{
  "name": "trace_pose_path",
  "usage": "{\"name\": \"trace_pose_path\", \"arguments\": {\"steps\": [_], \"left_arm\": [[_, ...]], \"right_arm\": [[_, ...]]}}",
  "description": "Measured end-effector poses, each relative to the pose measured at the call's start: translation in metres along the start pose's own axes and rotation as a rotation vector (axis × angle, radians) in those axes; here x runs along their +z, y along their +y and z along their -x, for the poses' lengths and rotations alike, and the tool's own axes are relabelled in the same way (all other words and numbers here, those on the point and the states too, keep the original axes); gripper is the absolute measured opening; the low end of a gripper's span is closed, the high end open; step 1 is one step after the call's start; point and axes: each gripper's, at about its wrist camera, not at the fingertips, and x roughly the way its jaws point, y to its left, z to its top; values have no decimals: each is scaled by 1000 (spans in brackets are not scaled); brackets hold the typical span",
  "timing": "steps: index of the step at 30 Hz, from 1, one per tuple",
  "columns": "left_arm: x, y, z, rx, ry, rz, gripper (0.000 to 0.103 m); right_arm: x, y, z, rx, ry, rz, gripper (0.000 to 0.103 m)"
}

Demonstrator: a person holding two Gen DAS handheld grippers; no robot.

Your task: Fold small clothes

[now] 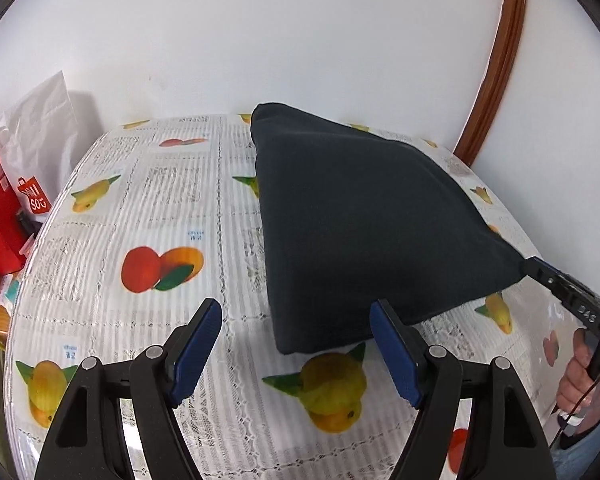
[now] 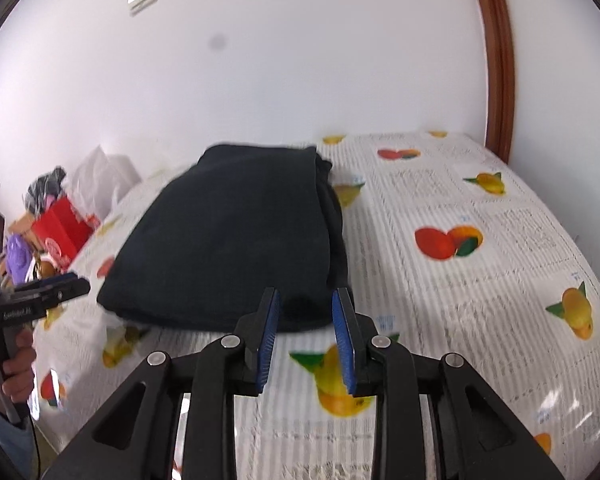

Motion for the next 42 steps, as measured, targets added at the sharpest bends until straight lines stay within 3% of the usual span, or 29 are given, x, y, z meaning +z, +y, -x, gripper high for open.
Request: {"name": "trace_pose_path", "arguments": {"steps": [3,6,9,11,13,17,21,25,42], "left_arm": [[5,-3,7,29,-5,6,74],[6,-8,20,48,-11,14,75],[3,-13,36,51,-22,32,75],[1,-18,49,56,-36,37,75],[-2,-27,61,88,-35,19,79],[-12,-37,86,118,-65,3,86],[-22,-41,110,130,-102,6,94],[-30,-44,132,168,-136,-10,95],[-42,-58,156,184,-170,-40,95]], "right_arm": [[4,-1,-5,-57,40,-18,28],[6,1,-3,-181,105,-25,28],[6,7,21,-247,93,-40,30],[7,15,44,-243,66,-41,42],[8,23,61,-247,49,-34,67],[9,34,90,-239,27,-30,69],[3,47,118,-281,-11,5,85],[-4,60,141,-306,-50,57,99],[-16,69,167,-309,-60,49,100]]}}
